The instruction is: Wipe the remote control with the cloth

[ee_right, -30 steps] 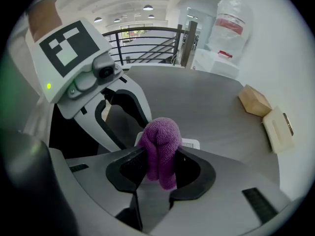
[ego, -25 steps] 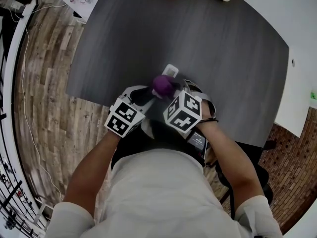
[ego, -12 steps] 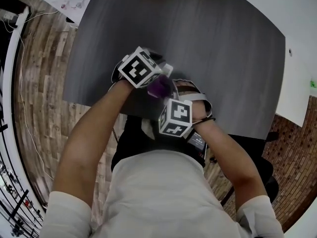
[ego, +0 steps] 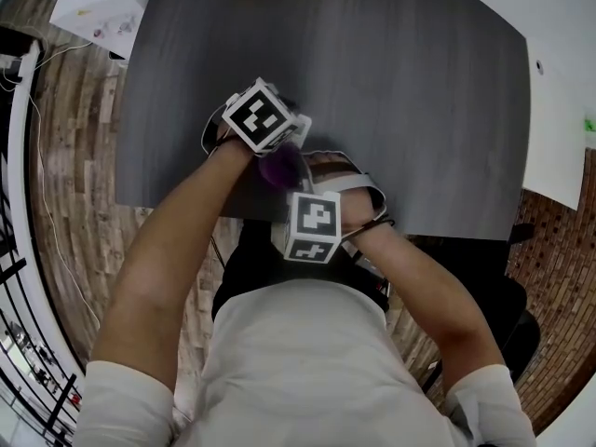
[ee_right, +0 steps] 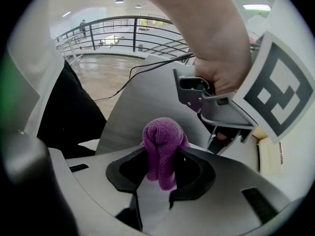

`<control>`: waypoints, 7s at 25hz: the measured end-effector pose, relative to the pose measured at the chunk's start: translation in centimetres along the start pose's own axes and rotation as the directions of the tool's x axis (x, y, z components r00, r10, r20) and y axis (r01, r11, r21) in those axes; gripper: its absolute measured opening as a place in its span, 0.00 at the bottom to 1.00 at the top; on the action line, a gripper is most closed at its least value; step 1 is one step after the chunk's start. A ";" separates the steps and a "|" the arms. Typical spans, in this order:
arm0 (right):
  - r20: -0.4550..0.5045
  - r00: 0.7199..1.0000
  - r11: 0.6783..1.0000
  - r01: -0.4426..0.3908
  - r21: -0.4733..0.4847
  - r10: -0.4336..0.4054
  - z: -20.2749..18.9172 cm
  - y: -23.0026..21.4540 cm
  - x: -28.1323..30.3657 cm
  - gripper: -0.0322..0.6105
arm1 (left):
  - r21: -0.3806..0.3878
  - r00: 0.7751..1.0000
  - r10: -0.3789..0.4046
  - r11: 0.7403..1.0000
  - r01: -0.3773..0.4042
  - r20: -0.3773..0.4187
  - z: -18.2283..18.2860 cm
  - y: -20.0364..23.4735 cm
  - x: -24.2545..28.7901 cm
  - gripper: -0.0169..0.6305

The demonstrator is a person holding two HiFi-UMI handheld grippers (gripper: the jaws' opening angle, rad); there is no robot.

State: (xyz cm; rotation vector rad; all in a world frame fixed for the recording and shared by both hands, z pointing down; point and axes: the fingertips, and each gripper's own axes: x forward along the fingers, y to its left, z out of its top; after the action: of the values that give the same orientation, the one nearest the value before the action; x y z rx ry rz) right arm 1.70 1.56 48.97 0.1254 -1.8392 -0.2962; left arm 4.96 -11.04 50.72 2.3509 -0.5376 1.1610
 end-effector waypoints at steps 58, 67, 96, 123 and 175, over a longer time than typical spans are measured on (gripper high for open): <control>0.190 0.955 0.608 -0.014 0.794 -0.226 -4.9 -11.4 -0.8 0.26 | 0.156 0.954 0.155 0.968 -0.199 0.256 -8.0 -5.6 -3.4 0.34; 0.150 0.925 0.601 0.098 0.793 -0.348 -5.4 -12.2 -1.4 0.26 | -0.280 0.913 0.082 0.959 0.036 0.399 -7.5 -3.1 -5.6 0.24; 0.235 0.949 0.938 0.130 0.322 -0.212 5.2 -7.1 -2.2 0.26 | -0.103 0.929 0.231 0.972 -0.210 0.289 -8.9 -3.7 -4.5 0.19; -0.044 0.931 0.869 0.354 0.347 -0.362 -6.0 -12.8 1.0 0.26 | -0.173 0.942 0.178 0.976 -0.132 0.284 -9.2 -3.8 -4.6 0.18; 0.128 0.990 0.924 0.000 0.383 -0.053 0.6 -5.8 2.4 0.26 | -0.320 0.969 0.145 0.945 -0.075 0.201 -14.4 -10.8 -5.3 0.36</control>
State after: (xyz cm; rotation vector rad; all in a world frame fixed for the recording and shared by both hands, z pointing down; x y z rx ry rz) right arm 0.06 -4.53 49.51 0.4101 -2.0161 0.0433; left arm -1.46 6.55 51.64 2.2073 -0.8737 0.7917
